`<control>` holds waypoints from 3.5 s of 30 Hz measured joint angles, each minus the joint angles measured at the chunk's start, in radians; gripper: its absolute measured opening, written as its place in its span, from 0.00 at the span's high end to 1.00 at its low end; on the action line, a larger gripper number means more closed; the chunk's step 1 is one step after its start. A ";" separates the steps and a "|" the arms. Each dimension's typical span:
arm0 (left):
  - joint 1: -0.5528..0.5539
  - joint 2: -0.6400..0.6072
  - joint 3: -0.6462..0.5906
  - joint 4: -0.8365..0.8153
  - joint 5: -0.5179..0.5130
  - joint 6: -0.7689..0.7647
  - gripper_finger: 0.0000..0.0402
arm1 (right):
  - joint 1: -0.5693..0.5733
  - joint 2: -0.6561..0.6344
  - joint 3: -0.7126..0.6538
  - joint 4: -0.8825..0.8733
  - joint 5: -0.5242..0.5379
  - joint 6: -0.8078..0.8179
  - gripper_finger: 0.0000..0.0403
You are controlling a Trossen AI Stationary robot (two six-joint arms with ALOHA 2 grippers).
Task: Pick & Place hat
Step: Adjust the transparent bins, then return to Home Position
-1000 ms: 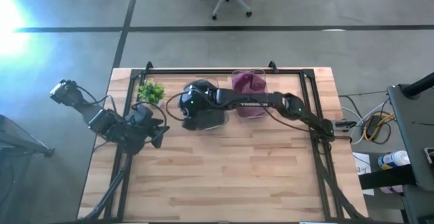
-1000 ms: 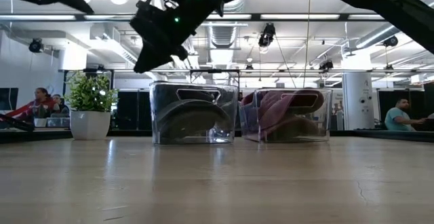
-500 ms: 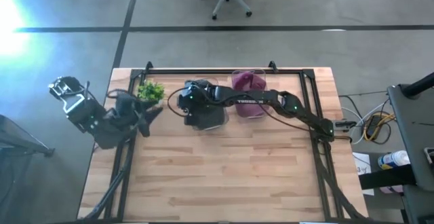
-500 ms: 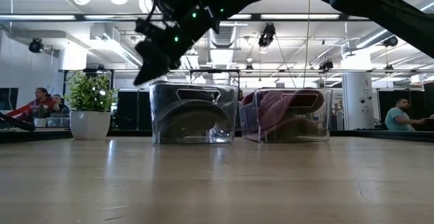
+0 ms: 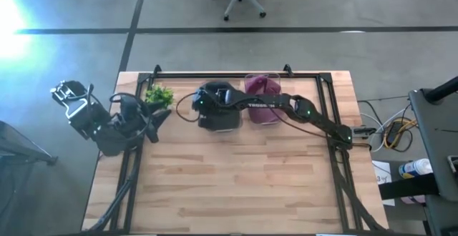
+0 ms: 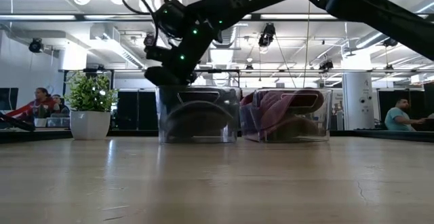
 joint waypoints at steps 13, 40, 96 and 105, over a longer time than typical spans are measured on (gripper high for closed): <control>0.000 0.043 0.000 -0.007 0.035 -0.002 0.50 | -0.002 -0.054 0.105 -0.057 -0.031 -0.021 0.83; 0.000 0.045 -0.082 -0.037 0.113 -0.065 0.50 | 0.122 -0.114 -0.100 -0.429 -0.221 0.161 0.83; 0.028 0.122 -0.178 0.093 0.297 -0.171 0.50 | 0.140 -1.233 -1.205 -0.446 -0.124 0.717 0.84; 0.228 0.028 -0.256 0.573 0.644 0.514 0.50 | 0.280 -1.525 -1.213 -0.309 -0.041 0.868 0.88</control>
